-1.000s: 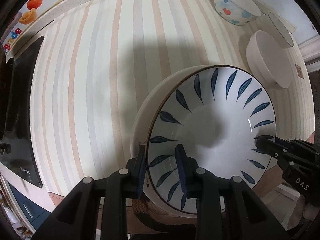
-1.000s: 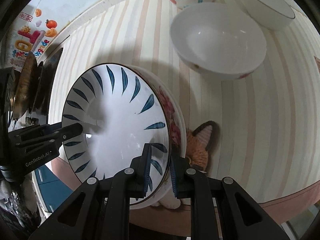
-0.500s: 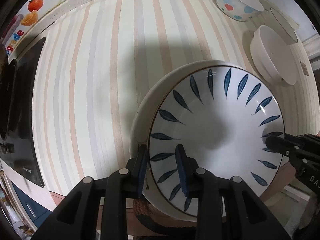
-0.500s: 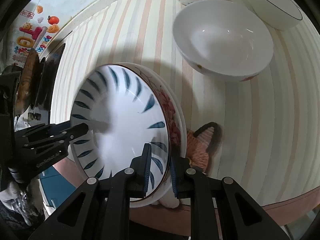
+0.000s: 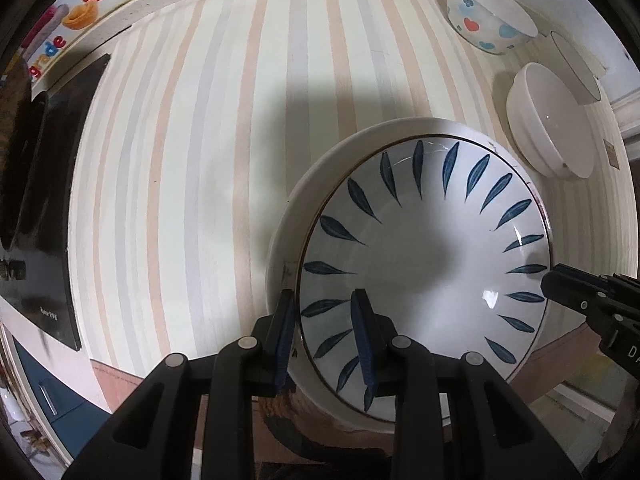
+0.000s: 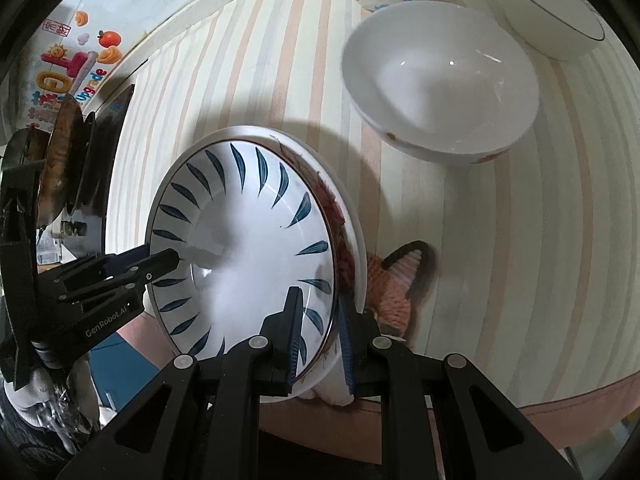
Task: Organize plates and bowls
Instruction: 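Lift the three-plate stack with both grippers off the counter, then carry the plate stack aside, set it down and open both grippers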
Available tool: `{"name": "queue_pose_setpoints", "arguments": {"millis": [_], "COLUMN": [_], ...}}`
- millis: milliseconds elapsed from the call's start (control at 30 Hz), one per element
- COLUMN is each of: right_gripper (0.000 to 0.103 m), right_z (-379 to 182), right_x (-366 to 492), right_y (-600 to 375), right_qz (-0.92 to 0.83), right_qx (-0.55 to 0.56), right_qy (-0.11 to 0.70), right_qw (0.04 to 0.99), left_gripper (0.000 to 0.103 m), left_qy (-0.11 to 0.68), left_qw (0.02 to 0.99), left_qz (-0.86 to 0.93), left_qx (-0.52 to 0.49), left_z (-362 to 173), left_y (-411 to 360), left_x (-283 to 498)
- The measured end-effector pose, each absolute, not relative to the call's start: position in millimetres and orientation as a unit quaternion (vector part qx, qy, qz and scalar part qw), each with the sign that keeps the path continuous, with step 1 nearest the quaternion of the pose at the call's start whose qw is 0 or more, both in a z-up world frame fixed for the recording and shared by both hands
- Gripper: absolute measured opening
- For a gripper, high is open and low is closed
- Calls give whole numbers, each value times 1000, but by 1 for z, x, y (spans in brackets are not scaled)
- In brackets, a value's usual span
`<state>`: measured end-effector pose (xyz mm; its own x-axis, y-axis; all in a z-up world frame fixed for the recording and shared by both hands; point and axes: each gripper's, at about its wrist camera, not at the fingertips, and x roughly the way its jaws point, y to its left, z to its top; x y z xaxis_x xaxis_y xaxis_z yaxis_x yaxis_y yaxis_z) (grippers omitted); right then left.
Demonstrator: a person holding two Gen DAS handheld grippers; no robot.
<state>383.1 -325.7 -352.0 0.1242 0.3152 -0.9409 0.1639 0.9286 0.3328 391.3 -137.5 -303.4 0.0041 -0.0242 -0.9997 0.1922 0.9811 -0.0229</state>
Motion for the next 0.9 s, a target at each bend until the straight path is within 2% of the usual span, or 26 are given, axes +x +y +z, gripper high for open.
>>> {"name": "queue_pose_setpoints", "arguments": {"millis": [333, 667, 900], "right_gripper": [19, 20, 20], "right_z": [-307, -221, -175], "right_x": [356, 282, 225], "right_y": [-314, -280, -254], "right_qz": [33, 20, 23], "right_qx": [167, 153, 141], "right_qy": [618, 548, 515], "right_qw": [768, 822, 846], "left_gripper": [26, 26, 26], "left_qy": [652, 585, 562], "left_qw": [752, 805, 820], "left_qz": [-83, -88, -103], "left_qx": [50, 44, 33], "left_z": [-241, -158, -127], "left_y": [-128, -110, -102], "left_x": [358, 290, 250]}}
